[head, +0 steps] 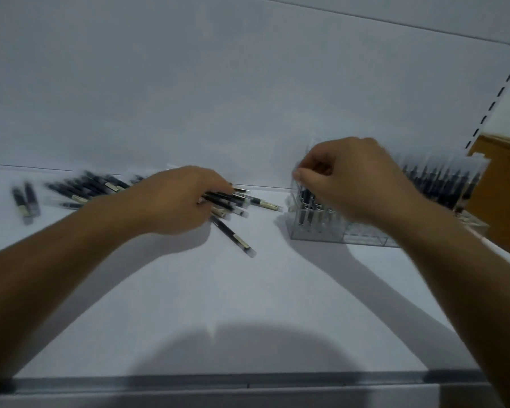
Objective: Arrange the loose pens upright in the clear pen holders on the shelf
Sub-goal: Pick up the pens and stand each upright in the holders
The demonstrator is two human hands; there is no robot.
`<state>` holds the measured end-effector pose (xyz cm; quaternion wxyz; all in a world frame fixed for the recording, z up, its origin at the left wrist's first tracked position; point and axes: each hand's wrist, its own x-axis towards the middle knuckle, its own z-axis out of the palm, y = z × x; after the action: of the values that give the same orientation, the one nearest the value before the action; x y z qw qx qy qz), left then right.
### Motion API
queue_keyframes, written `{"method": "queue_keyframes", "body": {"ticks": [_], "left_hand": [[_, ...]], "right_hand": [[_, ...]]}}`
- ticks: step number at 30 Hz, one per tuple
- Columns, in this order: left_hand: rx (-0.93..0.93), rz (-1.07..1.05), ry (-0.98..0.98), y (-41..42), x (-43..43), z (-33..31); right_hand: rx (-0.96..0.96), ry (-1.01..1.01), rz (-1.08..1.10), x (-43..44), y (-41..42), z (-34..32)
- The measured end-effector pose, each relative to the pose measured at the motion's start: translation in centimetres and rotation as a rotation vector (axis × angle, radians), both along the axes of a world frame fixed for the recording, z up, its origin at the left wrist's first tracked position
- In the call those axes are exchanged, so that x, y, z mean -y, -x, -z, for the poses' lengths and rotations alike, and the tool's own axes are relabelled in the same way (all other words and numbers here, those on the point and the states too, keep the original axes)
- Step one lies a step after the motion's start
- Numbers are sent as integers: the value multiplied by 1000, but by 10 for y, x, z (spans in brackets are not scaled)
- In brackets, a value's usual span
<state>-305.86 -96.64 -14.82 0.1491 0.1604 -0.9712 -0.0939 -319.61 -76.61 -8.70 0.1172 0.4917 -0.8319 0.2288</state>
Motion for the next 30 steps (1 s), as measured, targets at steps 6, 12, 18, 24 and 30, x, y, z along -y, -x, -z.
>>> {"method": "queue_keyframes", "body": {"ticks": [6, 12, 18, 24, 30], "left_hand": [[58, 77, -105, -10, 12, 25], [88, 86, -55, -5, 21, 33], [1, 51, -115, -2, 30, 35], [-47, 107, -132, -1, 30, 34], [-69, 132, -126, -6, 39, 35]], "right_hand": [[-178, -364, -94, 75, -29, 32], [-205, -612, 49, 116, -19, 38], [-100, -568, 57, 129, 0, 52], [105, -495, -45, 127, -8, 53], [252, -408, -47, 97, -24, 53]]}}
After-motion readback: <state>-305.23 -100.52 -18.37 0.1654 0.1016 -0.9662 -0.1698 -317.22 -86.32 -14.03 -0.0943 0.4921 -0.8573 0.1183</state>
